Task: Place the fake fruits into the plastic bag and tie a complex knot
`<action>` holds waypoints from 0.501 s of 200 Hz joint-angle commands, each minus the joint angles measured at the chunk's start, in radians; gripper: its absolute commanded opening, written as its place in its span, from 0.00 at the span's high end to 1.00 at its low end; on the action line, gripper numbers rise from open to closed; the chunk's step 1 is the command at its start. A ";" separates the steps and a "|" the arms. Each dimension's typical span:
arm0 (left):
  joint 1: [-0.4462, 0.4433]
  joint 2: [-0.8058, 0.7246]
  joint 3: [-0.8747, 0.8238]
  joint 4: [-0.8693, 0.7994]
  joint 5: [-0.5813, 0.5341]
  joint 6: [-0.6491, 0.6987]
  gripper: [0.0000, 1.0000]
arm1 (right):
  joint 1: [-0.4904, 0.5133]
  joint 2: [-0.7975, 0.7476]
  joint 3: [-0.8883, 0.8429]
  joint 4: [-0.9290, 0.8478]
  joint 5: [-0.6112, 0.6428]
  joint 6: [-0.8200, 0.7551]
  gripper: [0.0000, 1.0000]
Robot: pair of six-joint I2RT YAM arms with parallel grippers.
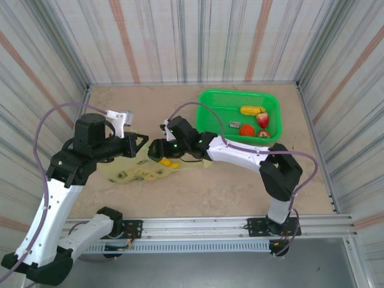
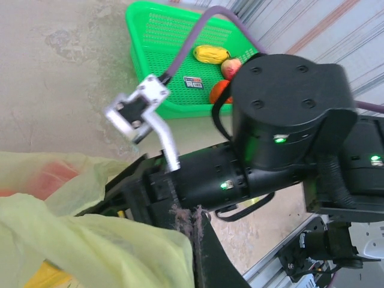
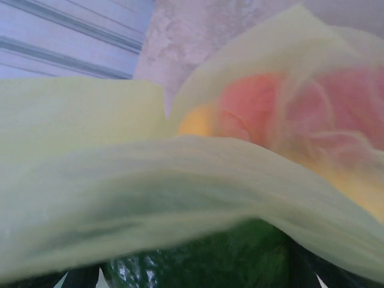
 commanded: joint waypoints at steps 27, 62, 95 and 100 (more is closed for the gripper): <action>0.006 -0.009 0.008 0.025 -0.020 -0.008 1.00 | 0.046 0.100 0.056 0.121 -0.172 0.082 0.08; 0.006 -0.010 0.005 0.023 -0.019 -0.008 1.00 | 0.015 0.053 -0.029 0.177 -0.174 0.094 0.06; 0.006 -0.011 0.000 0.024 -0.020 -0.009 1.00 | -0.005 -0.007 -0.096 0.188 -0.161 0.082 0.11; 0.006 -0.012 0.000 0.025 -0.022 -0.009 1.00 | -0.008 -0.021 -0.104 0.184 -0.154 0.076 0.12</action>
